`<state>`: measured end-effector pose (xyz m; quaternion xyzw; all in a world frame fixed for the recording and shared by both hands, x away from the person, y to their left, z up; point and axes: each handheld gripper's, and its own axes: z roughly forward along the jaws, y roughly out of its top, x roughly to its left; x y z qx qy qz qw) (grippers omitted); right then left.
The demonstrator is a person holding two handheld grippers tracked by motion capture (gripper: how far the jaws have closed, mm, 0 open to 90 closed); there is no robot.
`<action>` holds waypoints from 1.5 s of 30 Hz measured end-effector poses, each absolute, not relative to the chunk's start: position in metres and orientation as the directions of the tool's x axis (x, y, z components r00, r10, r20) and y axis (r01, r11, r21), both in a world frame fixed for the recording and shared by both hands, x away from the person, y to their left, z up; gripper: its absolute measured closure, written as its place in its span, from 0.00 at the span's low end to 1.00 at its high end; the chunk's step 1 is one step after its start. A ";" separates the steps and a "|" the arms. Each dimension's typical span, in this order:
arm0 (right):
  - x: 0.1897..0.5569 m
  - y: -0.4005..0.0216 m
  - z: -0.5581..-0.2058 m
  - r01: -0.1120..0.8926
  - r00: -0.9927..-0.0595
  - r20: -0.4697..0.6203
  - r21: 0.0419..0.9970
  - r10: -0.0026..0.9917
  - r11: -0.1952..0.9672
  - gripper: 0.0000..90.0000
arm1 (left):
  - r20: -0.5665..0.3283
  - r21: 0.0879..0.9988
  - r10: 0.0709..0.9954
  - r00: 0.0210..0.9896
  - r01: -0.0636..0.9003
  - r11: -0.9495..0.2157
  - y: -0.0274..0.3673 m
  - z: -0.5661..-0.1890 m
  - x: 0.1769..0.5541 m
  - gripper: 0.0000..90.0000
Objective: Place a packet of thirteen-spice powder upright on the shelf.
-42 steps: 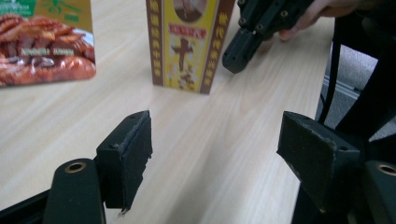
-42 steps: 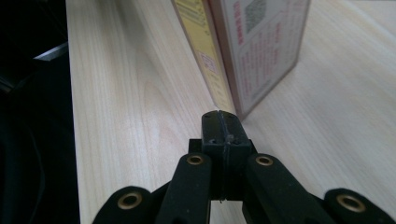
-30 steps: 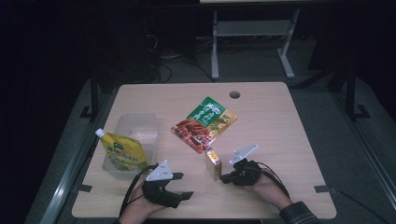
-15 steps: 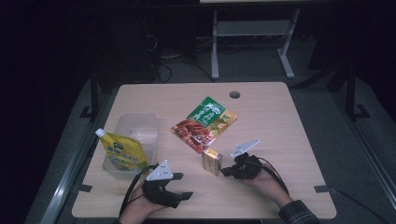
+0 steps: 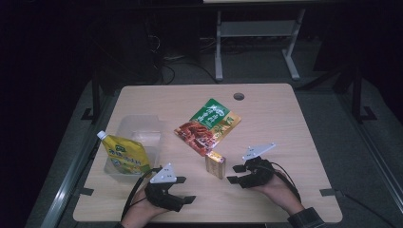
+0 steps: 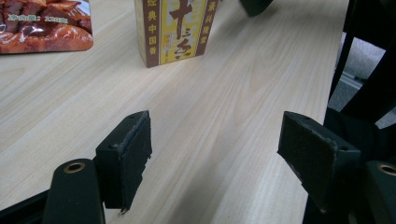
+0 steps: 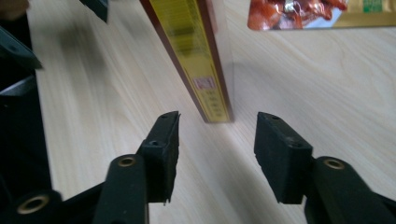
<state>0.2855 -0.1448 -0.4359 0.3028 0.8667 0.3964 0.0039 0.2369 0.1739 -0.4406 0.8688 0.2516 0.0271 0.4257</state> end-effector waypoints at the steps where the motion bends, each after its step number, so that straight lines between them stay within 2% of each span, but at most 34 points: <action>1: 0.283 -0.140 -0.430 0.511 -0.823 0.226 0.697 0.521 0.504 0.47 | -0.163 0.751 0.459 0.873 0.411 -0.517 0.174 -0.441 0.237 0.27; 5: 0.281 -0.128 -0.419 0.481 -0.837 0.196 0.708 0.512 0.517 0.42 | -0.154 0.753 0.456 0.877 0.403 -0.520 0.175 -0.442 0.239 0.27; 14: 0.291 -0.110 -0.403 0.439 -0.833 0.136 0.753 0.536 0.491 0.40 | -0.167 0.754 0.460 0.872 0.413 -0.510 0.175 -0.444 0.239 0.27; 23: 0.298 -0.095 -0.398 0.403 -0.844 0.105 0.771 0.525 0.494 0.50 | -0.166 0.752 0.458 0.873 0.412 -0.515 0.175 -0.444 0.238 0.27; 25: 0.299 -0.094 -0.399 0.404 -0.842 0.102 0.769 0.529 0.495 0.57 | -0.157 0.748 0.456 0.876 0.407 -0.524 0.175 -0.444 0.238 0.26; 30: 0.300 -0.095 -0.398 0.401 -0.839 0.096 0.774 0.536 0.489 0.65 | -0.153 0.752 0.464 0.873 0.407 -0.519 0.176 -0.445 0.238 0.24; 31: 0.299 -0.095 -0.398 0.396 -0.841 0.091 0.775 0.533 0.492 0.71 | -0.150 0.751 0.470 0.870 0.409 -0.517 0.178 -0.444 0.236 0.23; 45: 0.302 -0.096 -0.392 0.377 -0.849 0.068 0.773 0.524 0.510 0.74 | -0.126 0.734 0.484 0.866 0.409 -0.542 0.188 -0.447 0.230 0.18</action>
